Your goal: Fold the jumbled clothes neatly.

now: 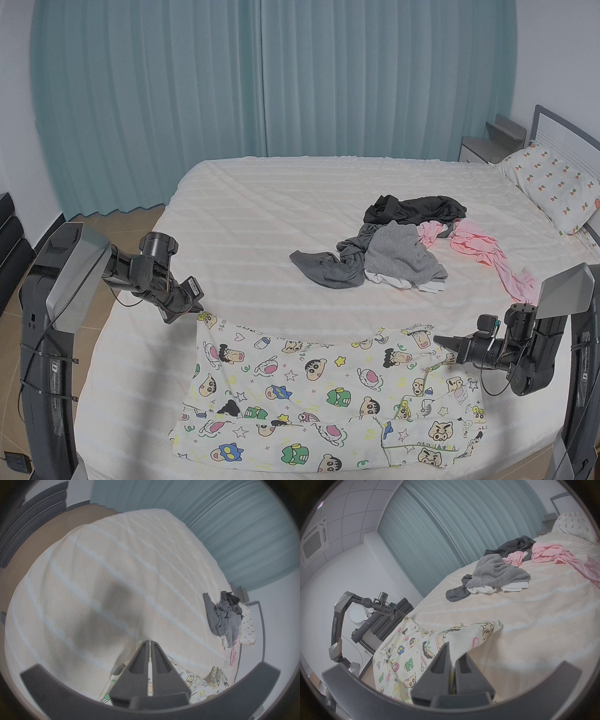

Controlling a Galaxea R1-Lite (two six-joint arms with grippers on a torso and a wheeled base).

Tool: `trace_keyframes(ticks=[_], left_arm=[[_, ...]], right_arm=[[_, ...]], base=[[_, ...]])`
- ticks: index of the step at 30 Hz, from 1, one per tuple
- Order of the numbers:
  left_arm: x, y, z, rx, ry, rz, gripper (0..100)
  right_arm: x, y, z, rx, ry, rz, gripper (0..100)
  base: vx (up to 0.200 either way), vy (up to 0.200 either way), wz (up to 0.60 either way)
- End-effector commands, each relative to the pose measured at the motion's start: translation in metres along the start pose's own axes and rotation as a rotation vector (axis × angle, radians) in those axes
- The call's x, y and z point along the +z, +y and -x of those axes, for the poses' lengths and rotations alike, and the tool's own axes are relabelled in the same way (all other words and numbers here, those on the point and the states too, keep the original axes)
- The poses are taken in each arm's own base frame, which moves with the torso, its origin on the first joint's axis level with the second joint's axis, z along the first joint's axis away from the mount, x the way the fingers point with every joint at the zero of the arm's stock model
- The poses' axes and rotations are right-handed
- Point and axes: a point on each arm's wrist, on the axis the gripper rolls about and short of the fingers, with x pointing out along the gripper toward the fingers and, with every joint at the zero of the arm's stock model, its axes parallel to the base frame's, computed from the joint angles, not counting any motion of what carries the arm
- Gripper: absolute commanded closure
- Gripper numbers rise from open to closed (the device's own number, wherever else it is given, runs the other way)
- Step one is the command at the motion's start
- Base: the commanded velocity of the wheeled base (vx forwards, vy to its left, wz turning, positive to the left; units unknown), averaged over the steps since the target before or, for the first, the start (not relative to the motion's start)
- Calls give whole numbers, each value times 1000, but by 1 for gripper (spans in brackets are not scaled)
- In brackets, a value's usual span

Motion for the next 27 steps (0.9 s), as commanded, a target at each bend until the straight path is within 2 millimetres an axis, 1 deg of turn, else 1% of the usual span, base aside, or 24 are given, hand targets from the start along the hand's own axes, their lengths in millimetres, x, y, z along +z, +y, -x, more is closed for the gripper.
trace_keyframes(ticks=[1, 4, 7, 10, 12, 14, 15, 18, 21, 27], left_arm=[[-7, 3, 11, -22, -29, -2, 100], [-8, 3, 12, -26, -29, 11, 100], [-8, 5, 8, -21, -25, 13, 100], [-9, 8, 0, -18, -18, 13, 100], [-8, 9, -10, -13, -10, 15, 100], [-8, 10, -13, -12, -9, 16, 100], [-9, 11, -16, -10, -4, 16, 0], [-10, 13, -26, -6, 3, 24, 0], [-7, 9, -27, -11, 0, 46, 0], [-8, 4, -33, 26, 54, 56, 0]], right_arm=[[2, 0, 2, -4, -9, -1, 100], [1, 0, 2, -4, -8, -2, 100], [-1, -1, 2, -4, -2, -7, 100], [-3, 0, 0, -1, 5, -10, 100], [-5, 0, 0, 1, 10, -10, 100], [-6, 0, -1, 1, 13, -12, 100], [-6, 0, -1, 1, 14, -13, 100], [-8, -1, -2, 0, 17, -16, 100], [-10, -2, -2, -1, 23, -19, 100], [-11, -2, -2, 0, 26, -19, 100]], base=[[0, 0, 0], [0, 0, 0], [0, 0, 0], [0, 0, 0], [0, 0, 0], [0, 0, 0], [0, 0, 0], [0, 0, 0], [0, 0, 0], [0, 0, 0]])
